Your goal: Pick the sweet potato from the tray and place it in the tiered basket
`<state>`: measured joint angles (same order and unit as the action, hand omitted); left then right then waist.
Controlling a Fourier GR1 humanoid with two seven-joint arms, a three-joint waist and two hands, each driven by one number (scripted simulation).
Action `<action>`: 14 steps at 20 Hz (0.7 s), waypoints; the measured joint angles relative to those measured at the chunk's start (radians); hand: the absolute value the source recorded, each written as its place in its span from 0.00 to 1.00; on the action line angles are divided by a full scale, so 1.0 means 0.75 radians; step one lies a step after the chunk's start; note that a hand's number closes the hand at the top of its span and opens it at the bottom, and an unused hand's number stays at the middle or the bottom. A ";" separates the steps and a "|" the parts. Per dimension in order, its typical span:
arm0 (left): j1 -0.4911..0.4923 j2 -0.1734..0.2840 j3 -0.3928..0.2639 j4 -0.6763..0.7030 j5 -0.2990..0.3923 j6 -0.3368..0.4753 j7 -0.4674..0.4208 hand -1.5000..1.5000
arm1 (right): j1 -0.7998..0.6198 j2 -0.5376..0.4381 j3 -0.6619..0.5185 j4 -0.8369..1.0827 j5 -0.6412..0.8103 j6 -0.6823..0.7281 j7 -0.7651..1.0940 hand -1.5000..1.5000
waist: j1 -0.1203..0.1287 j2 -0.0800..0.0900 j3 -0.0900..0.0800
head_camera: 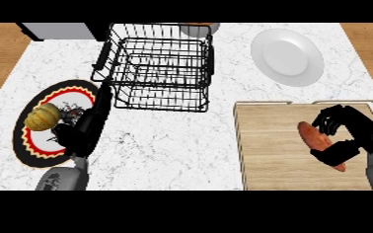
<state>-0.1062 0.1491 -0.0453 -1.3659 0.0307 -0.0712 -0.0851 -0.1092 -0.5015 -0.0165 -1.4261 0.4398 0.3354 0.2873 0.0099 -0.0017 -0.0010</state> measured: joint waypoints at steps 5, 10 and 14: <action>-0.013 -0.008 0.006 0.020 -0.005 0.004 -0.014 0.50 | -0.062 -0.032 0.181 -0.056 0.328 -0.142 0.046 1.00 | 0.004 0.001 0.002; 0.012 0.000 0.010 -0.006 -0.004 -0.007 -0.001 0.50 | -0.082 0.061 0.168 -0.160 0.343 -0.252 0.049 1.00 | -0.009 -0.002 0.003; 0.016 0.009 0.022 0.006 0.000 -0.021 -0.020 0.50 | -0.139 0.138 0.102 -0.315 0.199 -0.248 0.052 1.00 | -0.020 -0.006 0.004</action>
<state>-0.0944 0.1557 -0.0291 -1.3615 0.0308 -0.0867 -0.1004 -0.2134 -0.3982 0.0603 -1.6624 0.5892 0.1493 0.3267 -0.0054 -0.0059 0.0020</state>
